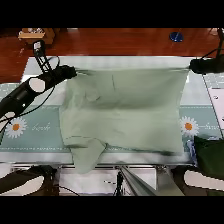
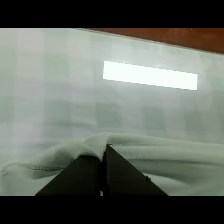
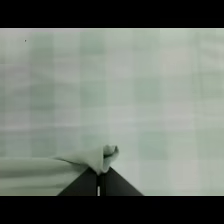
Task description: Fold the shirts.
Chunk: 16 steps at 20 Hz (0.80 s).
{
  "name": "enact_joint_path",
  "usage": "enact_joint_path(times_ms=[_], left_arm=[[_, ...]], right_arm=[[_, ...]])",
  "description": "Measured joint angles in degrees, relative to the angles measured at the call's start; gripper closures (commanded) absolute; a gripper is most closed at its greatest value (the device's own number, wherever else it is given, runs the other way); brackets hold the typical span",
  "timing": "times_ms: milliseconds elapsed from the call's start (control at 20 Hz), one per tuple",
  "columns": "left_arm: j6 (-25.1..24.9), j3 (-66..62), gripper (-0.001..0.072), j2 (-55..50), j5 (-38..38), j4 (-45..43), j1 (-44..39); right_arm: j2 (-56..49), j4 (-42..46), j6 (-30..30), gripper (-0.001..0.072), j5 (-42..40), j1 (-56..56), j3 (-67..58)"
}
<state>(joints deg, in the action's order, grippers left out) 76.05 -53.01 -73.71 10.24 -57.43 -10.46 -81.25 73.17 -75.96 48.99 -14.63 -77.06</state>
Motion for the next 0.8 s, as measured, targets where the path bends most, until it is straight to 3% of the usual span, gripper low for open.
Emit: enact_joint_path(times_ms=[650, 800], left_arm=[[-4.46, -0.33, 0.0681, -8.87, -10.82, -0.63, 0.02], [-8.48, -0.33, 0.0683, -8.85, -9.97, -0.66, 0.11]], right_arm=[[-11.06, -11.96, 2.8, 0.069, -3.67, 0.79, 0.02], [-11.02, -13.07, 3.56, 0.0689, -1.25, 0.28, -0.07]])
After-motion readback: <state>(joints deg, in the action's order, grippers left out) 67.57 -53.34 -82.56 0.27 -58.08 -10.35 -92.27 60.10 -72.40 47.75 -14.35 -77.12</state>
